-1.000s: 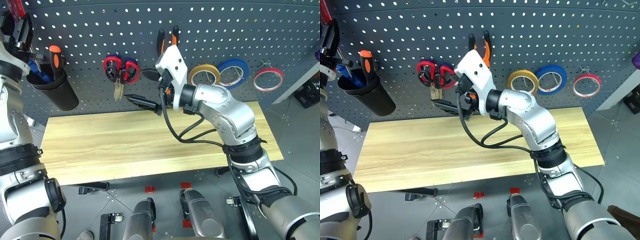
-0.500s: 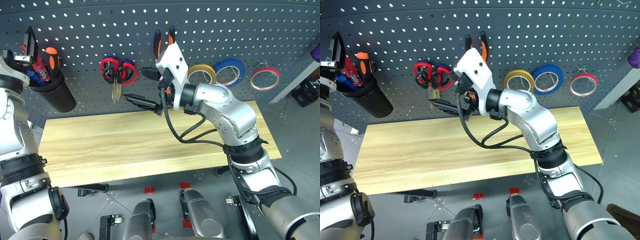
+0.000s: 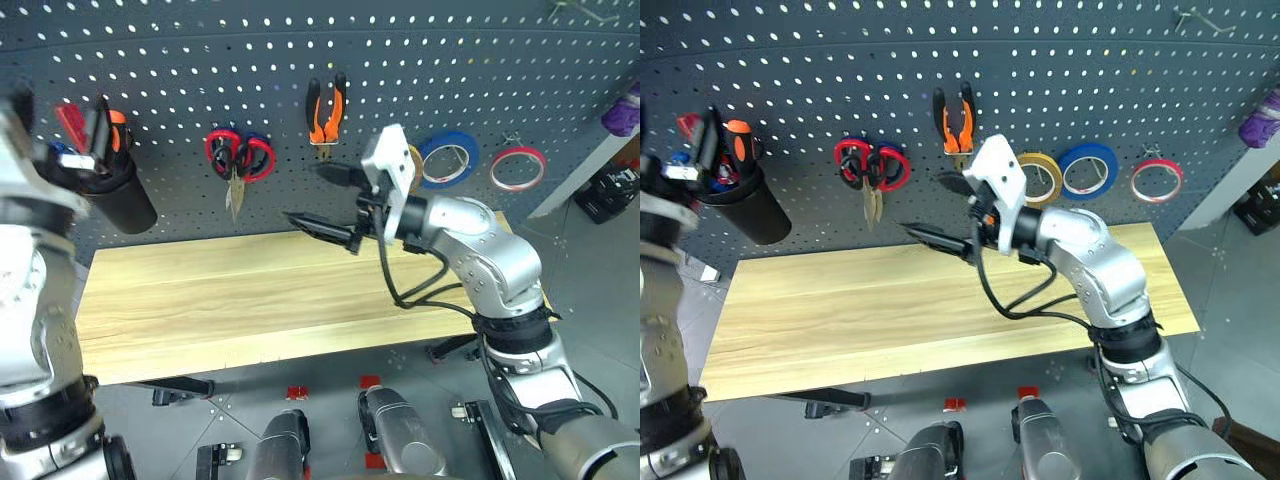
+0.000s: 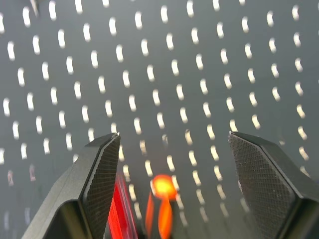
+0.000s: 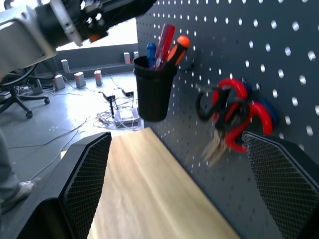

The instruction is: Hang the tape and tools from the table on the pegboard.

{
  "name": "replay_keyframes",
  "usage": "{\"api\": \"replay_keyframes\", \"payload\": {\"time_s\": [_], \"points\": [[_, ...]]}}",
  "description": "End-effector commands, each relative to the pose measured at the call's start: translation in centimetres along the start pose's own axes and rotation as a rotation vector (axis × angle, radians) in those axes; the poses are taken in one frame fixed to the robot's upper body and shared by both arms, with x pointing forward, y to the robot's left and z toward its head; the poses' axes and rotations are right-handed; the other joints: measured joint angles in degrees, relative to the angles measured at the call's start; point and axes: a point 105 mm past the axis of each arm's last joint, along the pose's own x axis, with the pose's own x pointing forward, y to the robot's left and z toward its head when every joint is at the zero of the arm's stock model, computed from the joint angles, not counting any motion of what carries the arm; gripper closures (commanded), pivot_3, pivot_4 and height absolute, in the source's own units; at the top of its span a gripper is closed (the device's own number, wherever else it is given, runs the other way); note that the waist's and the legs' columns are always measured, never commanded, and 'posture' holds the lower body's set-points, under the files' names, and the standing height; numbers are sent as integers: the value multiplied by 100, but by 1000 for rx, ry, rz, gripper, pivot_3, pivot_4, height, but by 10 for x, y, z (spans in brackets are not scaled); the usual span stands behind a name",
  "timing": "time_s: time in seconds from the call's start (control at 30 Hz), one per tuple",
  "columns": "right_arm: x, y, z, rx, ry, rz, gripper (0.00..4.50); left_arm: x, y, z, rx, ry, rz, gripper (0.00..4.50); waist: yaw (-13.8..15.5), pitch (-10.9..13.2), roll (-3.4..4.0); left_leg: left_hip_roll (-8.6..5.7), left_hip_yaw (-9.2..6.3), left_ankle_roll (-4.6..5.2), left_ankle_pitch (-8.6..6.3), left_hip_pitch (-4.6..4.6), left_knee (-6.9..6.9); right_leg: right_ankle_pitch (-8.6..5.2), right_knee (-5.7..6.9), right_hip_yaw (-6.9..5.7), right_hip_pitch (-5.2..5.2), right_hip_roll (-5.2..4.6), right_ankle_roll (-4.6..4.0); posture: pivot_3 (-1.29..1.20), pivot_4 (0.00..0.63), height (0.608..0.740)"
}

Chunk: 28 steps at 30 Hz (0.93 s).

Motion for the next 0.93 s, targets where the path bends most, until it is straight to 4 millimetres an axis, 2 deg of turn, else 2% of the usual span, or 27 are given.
{"api": "replay_keyframes", "payload": {"time_s": [0.03, 0.13, 0.27, 0.37, 0.47, 0.53, 0.63, 0.8, 0.93], "points": [[-13, 11, -11, 0, -10, 7, 0, -25, 4, -15, 28, 83, 96, 837, 13, -82, 8, 0, 0, 1, -1, 4, 1, 0, 0, 0, 6, 0, 0, -157, 133, 740], [-25, 7, -45, 33, 27, -103, 0, -54, -6, -59, 14, 253, 107, 837, 35, -199, 18, -1, 2, 11, -10, 20, -8, 0, -11, 4, 23, 0, 0, -150, 117, 740], [-43, -21, -84, 146, 51, -331, 0, -71, -15, -91, -42, 374, 144, 837, 186, -312, 12, -2, 7, 14, -13, 36, 1, 0, -11, 9, 42, 1, 0, -146, 94, 740], [-58, -25, -107, 165, 89, -386, 0, -71, -23, -99, -64, 387, 130, 837, 333, -440, 36, -4, 3, 16, -14, 40, 5, 0, -10, 8, 51, 1, 0, -143, 76, 740], [-77, -33, -131, 139, 141, -475, 0, -72, -28, -107, -80, 382, 114, 837, 435, -548, 47, -6, 8, 22, -23, 94, -3, -1, -28, 11, 116, 1, 1, -142, 56, 740], [-88, -41, -145, 119, 173, -551, 0, -76, -27, -117, -92, 398, 140, 837, 442, -609, 52, -4, 9, 36, -36, 135, -11, -2, -51, 11, 162, 2, 2, -147, 45, 740], [-107, -54, -165, 114, 209, -671, 0, -84, -23, -130, -130, 413, 206, 837, 443, -723, 71, -2, 10, 35, -38, 139, -13, -3, -49, 11, 163, 5, 2, -149, 37, 740], [-142, -68, -191, 108, 272, -847, 0, -97, -27, -152, -154, 463, 232, 837, 445, -869, 82, -1, 13, 31, -42, 141, -15, -3, -53, 15, 166, 5, 3, -154, 33, 740], [-148, -70, -197, 86, 295, -860, 0, -98, -28, -158, -174, 458, 233, 837, 445, -901, 86, -1, 12, 50, -53, 144, -15, -4, -59, 14, 175, 5, 2, -154, 29, 740]]}}
